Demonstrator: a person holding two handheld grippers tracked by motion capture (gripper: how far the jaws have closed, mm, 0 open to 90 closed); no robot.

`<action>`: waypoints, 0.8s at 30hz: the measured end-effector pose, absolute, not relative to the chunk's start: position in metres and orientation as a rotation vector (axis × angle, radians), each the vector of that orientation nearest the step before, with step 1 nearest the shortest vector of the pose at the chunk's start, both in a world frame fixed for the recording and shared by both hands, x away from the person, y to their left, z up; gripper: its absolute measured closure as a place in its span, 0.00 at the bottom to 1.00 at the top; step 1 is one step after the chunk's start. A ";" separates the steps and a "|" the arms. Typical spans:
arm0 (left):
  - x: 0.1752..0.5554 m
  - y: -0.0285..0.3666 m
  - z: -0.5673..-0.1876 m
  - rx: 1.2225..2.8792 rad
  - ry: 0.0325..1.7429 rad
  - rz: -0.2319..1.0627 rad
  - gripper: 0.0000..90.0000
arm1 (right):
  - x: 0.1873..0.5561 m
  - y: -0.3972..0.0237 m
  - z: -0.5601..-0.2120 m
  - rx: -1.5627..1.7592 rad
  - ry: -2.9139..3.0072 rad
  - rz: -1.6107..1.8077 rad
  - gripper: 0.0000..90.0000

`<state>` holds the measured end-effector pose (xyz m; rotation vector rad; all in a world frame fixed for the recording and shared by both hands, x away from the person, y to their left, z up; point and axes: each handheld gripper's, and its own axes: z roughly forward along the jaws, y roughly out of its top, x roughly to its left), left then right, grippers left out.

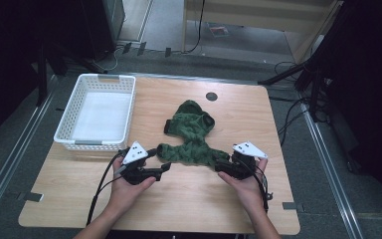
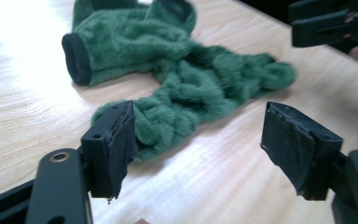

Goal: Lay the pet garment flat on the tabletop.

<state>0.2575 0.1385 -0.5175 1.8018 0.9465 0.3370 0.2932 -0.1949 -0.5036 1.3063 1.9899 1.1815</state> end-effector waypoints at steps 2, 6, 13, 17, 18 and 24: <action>0.251 0.145 -0.517 1.799 0.947 0.328 0.22 | 0.288 -0.200 -0.502 1.310 1.972 1.171 0.12; 0.237 0.159 -0.515 1.808 0.961 0.332 0.12 | 0.280 -0.211 -0.501 1.318 1.967 1.160 0.03; 0.214 0.183 -0.511 1.839 0.998 0.423 0.03 | 0.263 -0.227 -0.504 1.325 1.954 1.125 0.00; 0.205 0.204 -0.514 1.832 1.026 0.439 0.00 | 0.255 -0.239 -0.507 1.328 1.952 1.119 0.00; 0.203 0.209 -0.515 1.830 1.029 0.449 0.00 | 0.254 -0.242 -0.508 1.329 1.948 1.115 0.00; 0.192 0.240 -0.525 1.807 1.090 0.483 0.00 | 0.243 -0.261 -0.520 1.354 1.907 1.070 0.00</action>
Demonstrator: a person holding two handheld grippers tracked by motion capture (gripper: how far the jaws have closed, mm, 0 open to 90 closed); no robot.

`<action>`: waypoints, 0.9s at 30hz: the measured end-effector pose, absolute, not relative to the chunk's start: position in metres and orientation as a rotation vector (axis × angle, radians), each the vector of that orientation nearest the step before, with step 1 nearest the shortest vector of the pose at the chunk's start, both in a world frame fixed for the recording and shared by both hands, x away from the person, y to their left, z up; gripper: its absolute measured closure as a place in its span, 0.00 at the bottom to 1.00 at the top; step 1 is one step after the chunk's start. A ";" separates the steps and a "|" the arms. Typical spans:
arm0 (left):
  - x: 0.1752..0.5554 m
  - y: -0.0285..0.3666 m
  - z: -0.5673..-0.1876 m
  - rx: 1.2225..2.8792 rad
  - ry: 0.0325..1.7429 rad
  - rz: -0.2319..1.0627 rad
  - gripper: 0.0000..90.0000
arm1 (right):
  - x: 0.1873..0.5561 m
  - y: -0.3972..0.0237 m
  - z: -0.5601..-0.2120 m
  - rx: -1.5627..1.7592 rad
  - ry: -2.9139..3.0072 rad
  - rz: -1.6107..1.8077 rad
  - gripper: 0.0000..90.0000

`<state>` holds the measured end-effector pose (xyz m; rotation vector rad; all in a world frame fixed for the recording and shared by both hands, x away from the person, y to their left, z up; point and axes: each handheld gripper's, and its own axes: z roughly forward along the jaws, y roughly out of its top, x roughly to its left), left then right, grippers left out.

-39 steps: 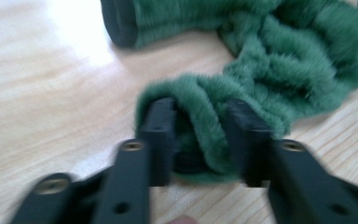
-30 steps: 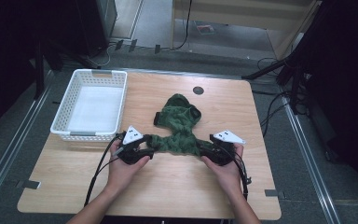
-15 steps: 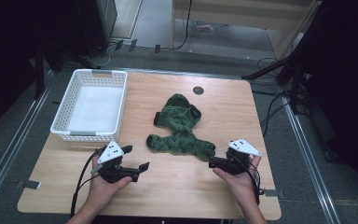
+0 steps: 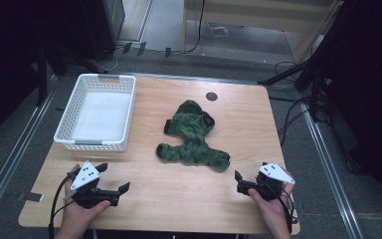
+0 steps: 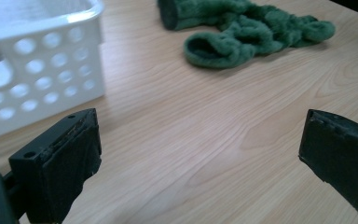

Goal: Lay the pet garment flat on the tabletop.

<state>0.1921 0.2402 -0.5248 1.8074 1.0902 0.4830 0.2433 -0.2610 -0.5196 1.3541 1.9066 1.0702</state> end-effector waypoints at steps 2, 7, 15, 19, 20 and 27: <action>0.189 0.251 -0.526 1.796 1.110 0.494 0.00 | 0.240 -0.267 -0.524 1.363 1.902 1.054 0.00; 0.177 0.277 -0.532 1.776 1.152 0.606 0.00 | 0.234 -0.287 -0.532 1.402 1.871 1.023 0.00; 0.177 0.324 -0.543 1.747 1.293 0.704 0.00 | 0.228 -0.312 -0.536 1.461 1.811 0.988 0.00; 0.182 0.352 -0.546 1.679 1.389 0.745 0.00 | 0.226 -0.323 -0.540 1.470 1.785 0.948 0.00; 0.182 0.357 -0.547 1.663 1.412 0.743 0.00 | 0.226 -0.326 -0.541 1.478 1.778 0.950 0.00; 0.185 0.374 -0.549 1.575 1.481 0.708 0.00 | 0.227 -0.336 -0.545 1.536 1.755 0.978 0.00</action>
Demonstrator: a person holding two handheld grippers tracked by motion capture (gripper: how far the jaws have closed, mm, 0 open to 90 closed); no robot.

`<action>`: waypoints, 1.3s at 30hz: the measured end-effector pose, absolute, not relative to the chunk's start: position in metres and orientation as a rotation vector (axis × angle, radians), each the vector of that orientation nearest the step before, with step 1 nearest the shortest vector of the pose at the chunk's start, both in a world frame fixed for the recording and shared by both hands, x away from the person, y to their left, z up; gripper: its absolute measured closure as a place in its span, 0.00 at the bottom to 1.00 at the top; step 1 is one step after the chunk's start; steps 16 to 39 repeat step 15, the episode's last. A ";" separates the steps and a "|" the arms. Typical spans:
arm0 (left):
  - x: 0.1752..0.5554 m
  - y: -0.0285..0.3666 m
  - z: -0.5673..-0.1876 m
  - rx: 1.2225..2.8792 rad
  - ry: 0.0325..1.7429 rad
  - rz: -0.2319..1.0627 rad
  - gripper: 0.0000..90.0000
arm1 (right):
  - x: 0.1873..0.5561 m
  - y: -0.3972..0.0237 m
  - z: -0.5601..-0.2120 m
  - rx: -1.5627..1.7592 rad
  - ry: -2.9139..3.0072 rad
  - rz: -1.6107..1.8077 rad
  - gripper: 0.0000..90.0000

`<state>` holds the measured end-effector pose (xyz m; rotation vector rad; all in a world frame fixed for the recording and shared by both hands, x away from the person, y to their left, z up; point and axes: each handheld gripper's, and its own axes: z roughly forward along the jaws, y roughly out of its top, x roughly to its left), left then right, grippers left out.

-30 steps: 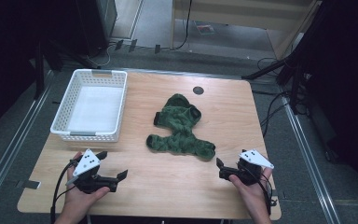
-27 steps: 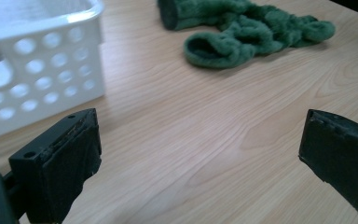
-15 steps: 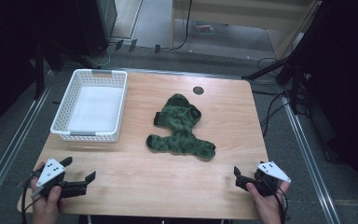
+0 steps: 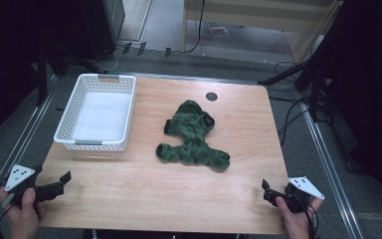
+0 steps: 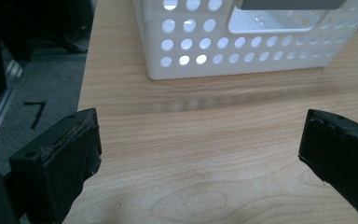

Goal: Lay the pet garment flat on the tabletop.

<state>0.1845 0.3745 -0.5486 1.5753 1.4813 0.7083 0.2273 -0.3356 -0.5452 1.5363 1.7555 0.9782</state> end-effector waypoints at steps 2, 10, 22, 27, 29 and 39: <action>0.186 0.376 -0.550 1.556 1.499 0.689 0.00 | 0.229 -0.334 -0.546 1.541 1.742 0.962 0.00; 0.190 0.370 -0.553 1.605 1.502 0.694 0.00 | 0.230 -0.330 -0.548 1.516 1.750 0.917 0.00; 0.192 0.370 -0.553 1.617 1.517 0.676 0.00 | 0.233 -0.330 -0.548 1.534 1.774 0.919 0.00; 0.192 0.370 -0.553 1.617 1.517 0.676 0.00 | 0.233 -0.330 -0.548 1.534 1.774 0.919 0.00; 0.192 0.370 -0.553 1.617 1.517 0.676 0.00 | 0.233 -0.330 -0.548 1.534 1.774 0.919 0.00; 0.192 0.370 -0.553 1.617 1.517 0.676 0.00 | 0.233 -0.330 -0.548 1.534 1.774 0.919 0.00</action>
